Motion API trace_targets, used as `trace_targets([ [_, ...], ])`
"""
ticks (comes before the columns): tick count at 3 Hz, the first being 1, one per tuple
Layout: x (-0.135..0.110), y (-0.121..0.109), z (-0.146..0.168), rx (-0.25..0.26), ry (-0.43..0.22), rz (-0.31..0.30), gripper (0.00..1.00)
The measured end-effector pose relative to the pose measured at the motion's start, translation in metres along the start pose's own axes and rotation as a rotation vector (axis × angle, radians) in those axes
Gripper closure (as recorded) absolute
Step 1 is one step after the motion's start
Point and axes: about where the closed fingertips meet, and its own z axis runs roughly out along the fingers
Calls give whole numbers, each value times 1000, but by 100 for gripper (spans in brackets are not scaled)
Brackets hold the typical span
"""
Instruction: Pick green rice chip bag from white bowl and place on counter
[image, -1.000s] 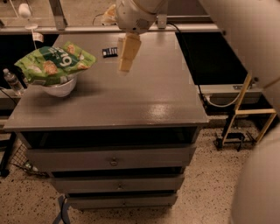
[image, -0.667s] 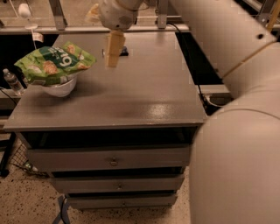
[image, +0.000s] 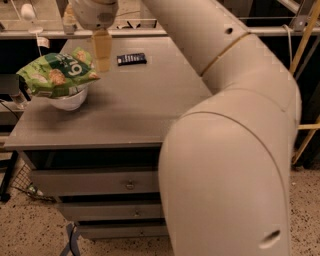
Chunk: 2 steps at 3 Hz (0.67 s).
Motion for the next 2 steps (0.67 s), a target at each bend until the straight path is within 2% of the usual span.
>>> trace_targets([
  [1,-21,-7,11,-45,25,-87,0],
  [2,-47,-7,28,-119,9,-175,0],
])
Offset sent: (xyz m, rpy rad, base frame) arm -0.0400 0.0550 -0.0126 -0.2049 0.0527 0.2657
